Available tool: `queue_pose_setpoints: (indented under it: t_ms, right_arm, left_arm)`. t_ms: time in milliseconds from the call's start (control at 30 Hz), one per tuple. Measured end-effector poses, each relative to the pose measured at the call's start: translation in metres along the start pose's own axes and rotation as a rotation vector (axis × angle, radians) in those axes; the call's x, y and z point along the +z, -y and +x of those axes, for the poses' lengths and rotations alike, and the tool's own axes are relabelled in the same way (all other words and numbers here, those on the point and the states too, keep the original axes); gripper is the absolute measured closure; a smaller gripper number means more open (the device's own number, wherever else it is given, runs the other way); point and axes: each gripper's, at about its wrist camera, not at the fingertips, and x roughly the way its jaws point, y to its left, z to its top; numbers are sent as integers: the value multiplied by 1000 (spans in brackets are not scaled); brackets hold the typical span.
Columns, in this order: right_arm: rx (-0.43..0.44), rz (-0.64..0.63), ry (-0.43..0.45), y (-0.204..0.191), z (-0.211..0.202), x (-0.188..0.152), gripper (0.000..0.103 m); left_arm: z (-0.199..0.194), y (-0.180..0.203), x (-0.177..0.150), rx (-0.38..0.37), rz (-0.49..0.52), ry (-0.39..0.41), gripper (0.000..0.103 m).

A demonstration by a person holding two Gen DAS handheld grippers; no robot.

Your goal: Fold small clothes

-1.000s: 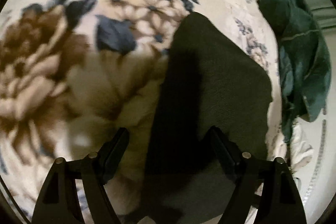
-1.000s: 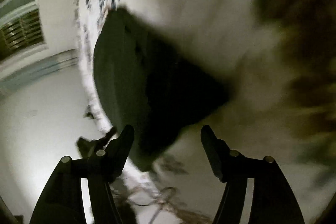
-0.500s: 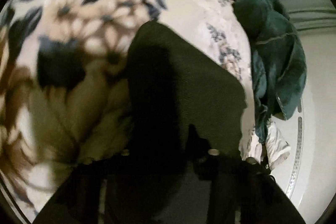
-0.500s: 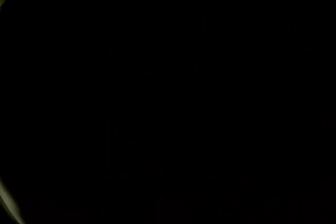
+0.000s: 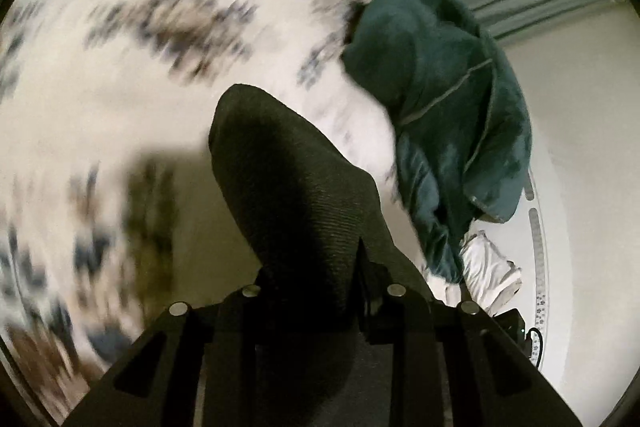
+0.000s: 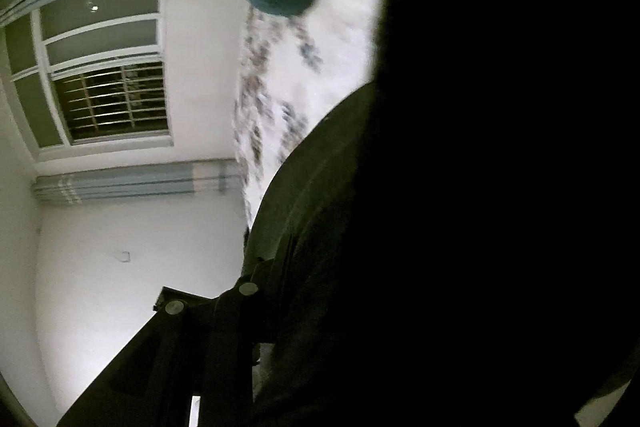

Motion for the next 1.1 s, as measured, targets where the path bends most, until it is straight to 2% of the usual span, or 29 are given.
queue_pose_setpoints:
  t_ms: [200, 233, 267, 333, 367, 400, 433, 467, 500, 533, 567, 600, 633, 733, 800, 833, 867, 900, 1000, 1067, 1100]
  right_arm:
    - [42, -106, 88, -74, 83, 59, 77]
    - [40, -123, 108, -83, 101, 68, 77]
    - [29, -142, 129, -89, 119, 76, 77]
    - [-23, -182, 137, -90, 159, 87, 76]
    - [-67, -177, 127, -85, 176, 90, 73]
    - [-141, -154, 95, -73, 199, 92, 63]
    - [-201, -142, 52, -63, 215, 92, 42]
    - [-265, -140, 2, -52, 231, 90, 36]
    - [-353, -159, -37, -43, 241, 86, 22]
    - [-411, -183, -57, -37, 244, 79, 17]
    - [-459, -217, -60, -35, 240, 81, 17]
    - [-522, -266, -46, -34, 235, 75, 12]
    - [-603, -349, -21, -40, 231, 69, 2]
    - [-789, -526, 7, -63, 233, 70, 0]
    - [-881, -611, 29, -73, 214, 95, 0]
    - [-912, -647, 39, -83, 215, 97, 0]
    - [-931, -670, 44, -96, 214, 101, 0]
    - [-942, -691, 44, -90, 176, 107, 0]
    - [-973, -760, 50, -111, 138, 105, 0]
    - [-998, -820, 57, -133, 102, 90, 0]
    - [-998, -837, 63, -142, 98, 87, 0]
  left_arm:
    - [20, 15, 117, -3, 102, 33, 81]
    - [24, 13, 133, 3, 115, 30, 80]
    - [35, 12, 152, 22, 128, 13, 74]
    - [66, -3, 188, 140, 140, -32, 64]
    - [80, -14, 197, 197, 141, -53, 64]
    - [92, -24, 202, 253, 135, -71, 64]
    - [106, -40, 204, 345, 125, -95, 62]
    - [115, -51, 202, 394, 123, -109, 59]
    - [120, -59, 198, 410, 127, -112, 59]
    - [124, -68, 190, 442, 124, -112, 50]
    - [124, -71, 185, 453, 123, -112, 27]
    - [123, -73, 177, 466, 133, -102, 17]
    - [121, -71, 169, 494, 150, -86, 8]
    - [115, -63, 147, 559, 193, -54, 8]
    - [113, -52, 133, 612, 228, -33, 8]
    - [109, -47, 128, 633, 237, -32, 8]
    - [106, -42, 123, 662, 240, -27, 8]
    - [100, -37, 118, 672, 237, -20, 8]
    - [80, -13, 102, 669, 221, -2, 8]
    - [62, 8, 92, 666, 223, 24, 8]
    - [49, 22, 87, 669, 231, 37, 8]
